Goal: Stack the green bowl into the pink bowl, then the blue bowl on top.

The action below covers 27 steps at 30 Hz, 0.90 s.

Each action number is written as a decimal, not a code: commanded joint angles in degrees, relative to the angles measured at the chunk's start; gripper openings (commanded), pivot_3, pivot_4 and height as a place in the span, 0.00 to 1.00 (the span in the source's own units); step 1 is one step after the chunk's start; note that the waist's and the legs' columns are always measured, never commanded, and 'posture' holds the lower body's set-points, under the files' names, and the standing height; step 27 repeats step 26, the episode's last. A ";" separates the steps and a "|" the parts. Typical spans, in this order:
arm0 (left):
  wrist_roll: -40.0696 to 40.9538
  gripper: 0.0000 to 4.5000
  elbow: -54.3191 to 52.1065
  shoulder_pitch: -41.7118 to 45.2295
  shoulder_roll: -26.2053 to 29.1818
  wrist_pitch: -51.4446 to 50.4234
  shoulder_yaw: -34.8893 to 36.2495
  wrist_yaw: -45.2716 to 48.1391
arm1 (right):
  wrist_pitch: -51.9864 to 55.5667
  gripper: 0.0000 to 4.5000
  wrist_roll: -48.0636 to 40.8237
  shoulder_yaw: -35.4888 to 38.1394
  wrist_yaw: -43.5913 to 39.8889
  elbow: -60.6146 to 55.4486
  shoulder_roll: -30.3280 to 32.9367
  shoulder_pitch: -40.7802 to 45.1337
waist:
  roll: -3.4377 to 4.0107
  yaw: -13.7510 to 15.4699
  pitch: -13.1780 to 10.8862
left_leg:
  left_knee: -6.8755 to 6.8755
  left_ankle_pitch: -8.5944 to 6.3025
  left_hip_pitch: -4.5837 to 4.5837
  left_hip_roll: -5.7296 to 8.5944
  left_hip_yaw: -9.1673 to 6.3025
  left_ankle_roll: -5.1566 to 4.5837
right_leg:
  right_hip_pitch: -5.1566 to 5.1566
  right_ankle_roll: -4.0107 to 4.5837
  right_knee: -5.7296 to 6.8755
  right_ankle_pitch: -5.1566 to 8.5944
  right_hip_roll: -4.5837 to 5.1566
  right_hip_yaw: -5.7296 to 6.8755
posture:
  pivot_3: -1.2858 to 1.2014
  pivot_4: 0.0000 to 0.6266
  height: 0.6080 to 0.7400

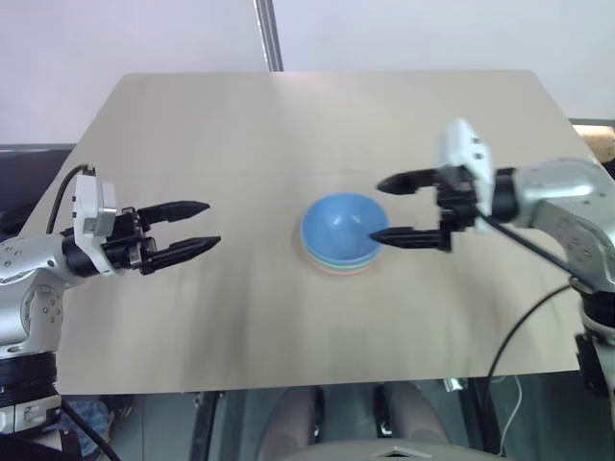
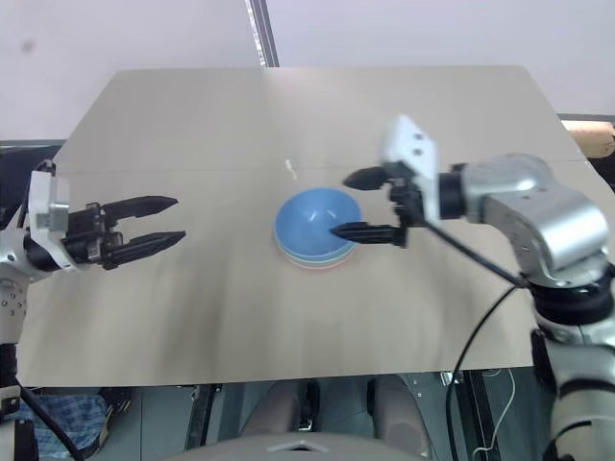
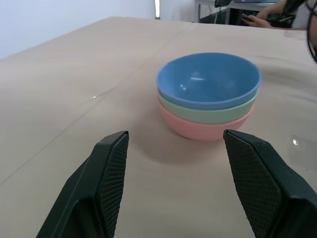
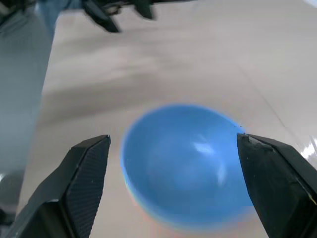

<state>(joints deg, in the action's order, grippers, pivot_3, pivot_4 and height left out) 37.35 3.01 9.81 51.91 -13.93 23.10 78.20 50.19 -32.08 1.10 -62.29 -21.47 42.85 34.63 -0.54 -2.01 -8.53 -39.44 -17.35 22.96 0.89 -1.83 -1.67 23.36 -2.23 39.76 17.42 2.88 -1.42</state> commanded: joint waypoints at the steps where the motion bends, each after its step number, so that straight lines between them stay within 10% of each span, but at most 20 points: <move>1: 0.65 0.72 -2.93 -2.68 1.77 -3.82 4.04 -3.88 | -7.67 0.98 1.09 6.54 -3.71 0.86 5.94 -7.99 | 0.02 -0.05 -0.02 | 0.00 0.00 0.00 0.00 0.02 0.00 | 0.01 0.00 0.02 0.00 0.00 -0.03 | 0.52 0.24 1.00; 9: 2.55 0.72 -10.40 -13.68 3.00 -10.83 13.36 -7.82 | -17.00 0.98 -1.69 26.71 -10.83 10.74 12.24 -24.27 | 0.01 -0.09 -0.04 | 0.02 -0.13 -0.14 -0.11 0.07 -0.22 | -0.06 0.00 0.09 0.00 -0.08 -0.10 | 0.52 0.24 1.00; 27: 4.49 0.72 -19.84 -32.92 -2.61 -11.27 28.59 -7.53 | -26.68 0.98 -1.52 30.58 -21.66 22.30 17.05 -33.38 | 0.05 0.69 -0.07 | 0.20 -0.17 -0.96 -0.12 0.05 -0.26 | -0.88 0.04 -0.06 0.02 0.06 -0.04 | 0.52 0.24 1.00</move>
